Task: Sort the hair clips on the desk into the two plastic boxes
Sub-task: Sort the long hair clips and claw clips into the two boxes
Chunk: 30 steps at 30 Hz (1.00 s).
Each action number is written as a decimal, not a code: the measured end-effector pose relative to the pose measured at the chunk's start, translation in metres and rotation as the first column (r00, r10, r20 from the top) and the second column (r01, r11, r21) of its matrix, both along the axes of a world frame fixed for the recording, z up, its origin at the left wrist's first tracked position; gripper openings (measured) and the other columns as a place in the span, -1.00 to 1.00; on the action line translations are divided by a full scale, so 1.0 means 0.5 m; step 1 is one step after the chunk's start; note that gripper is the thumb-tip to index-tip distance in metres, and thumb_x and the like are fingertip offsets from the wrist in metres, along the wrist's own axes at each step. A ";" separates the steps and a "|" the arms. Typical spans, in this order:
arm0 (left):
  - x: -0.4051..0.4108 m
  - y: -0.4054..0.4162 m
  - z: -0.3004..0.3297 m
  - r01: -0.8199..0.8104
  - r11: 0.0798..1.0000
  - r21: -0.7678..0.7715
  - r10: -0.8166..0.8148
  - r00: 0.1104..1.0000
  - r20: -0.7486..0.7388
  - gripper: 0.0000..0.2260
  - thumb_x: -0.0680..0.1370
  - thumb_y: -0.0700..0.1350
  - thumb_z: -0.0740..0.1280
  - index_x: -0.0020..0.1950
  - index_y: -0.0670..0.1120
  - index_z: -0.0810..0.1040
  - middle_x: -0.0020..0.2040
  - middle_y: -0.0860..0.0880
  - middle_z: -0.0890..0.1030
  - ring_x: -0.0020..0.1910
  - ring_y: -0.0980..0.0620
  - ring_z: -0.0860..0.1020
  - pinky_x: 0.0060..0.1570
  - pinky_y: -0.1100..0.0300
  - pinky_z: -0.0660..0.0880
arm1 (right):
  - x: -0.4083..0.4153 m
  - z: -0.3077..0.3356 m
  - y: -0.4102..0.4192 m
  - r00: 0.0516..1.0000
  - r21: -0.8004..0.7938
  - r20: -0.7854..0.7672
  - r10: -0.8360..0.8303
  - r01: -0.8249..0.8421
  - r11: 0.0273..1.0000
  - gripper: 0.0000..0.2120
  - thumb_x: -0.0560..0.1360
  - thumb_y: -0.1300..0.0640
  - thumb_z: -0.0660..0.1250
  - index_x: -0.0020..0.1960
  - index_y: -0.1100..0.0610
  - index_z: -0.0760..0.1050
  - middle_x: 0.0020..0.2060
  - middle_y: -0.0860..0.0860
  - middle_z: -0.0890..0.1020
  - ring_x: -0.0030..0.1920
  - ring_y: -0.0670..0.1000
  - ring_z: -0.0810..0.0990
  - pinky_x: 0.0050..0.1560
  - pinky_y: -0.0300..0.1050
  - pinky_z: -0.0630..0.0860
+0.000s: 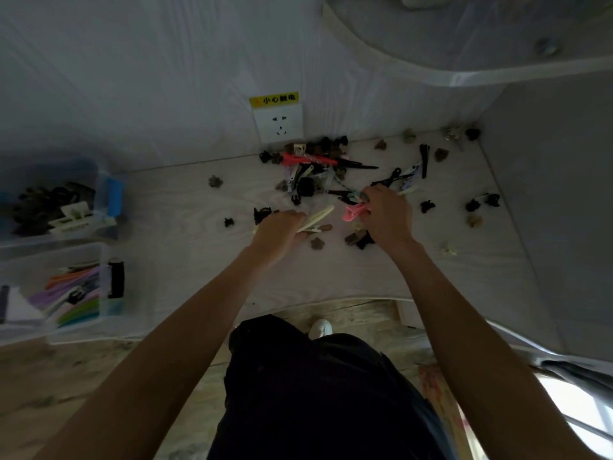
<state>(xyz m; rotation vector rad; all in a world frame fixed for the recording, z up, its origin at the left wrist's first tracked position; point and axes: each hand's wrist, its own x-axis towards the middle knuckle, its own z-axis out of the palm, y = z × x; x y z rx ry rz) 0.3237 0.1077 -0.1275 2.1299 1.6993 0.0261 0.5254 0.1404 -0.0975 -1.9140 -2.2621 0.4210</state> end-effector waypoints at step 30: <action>-0.620 -0.385 0.118 -0.431 0.902 0.022 0.431 0.902 -0.004 -0.67 0.55 -0.13 0.28 0.30 -0.16 0.44 0.19 -0.21 0.55 0.16 -0.20 0.50 0.11 -0.03 0.42 | -0.599 0.133 -0.244 0.805 -0.155 -0.493 0.330 -0.454 0.877 -0.73 0.47 0.00 0.33 -0.27 0.13 0.36 -0.42 0.01 0.44 -0.34 0.03 0.42 -0.37 -0.15 0.23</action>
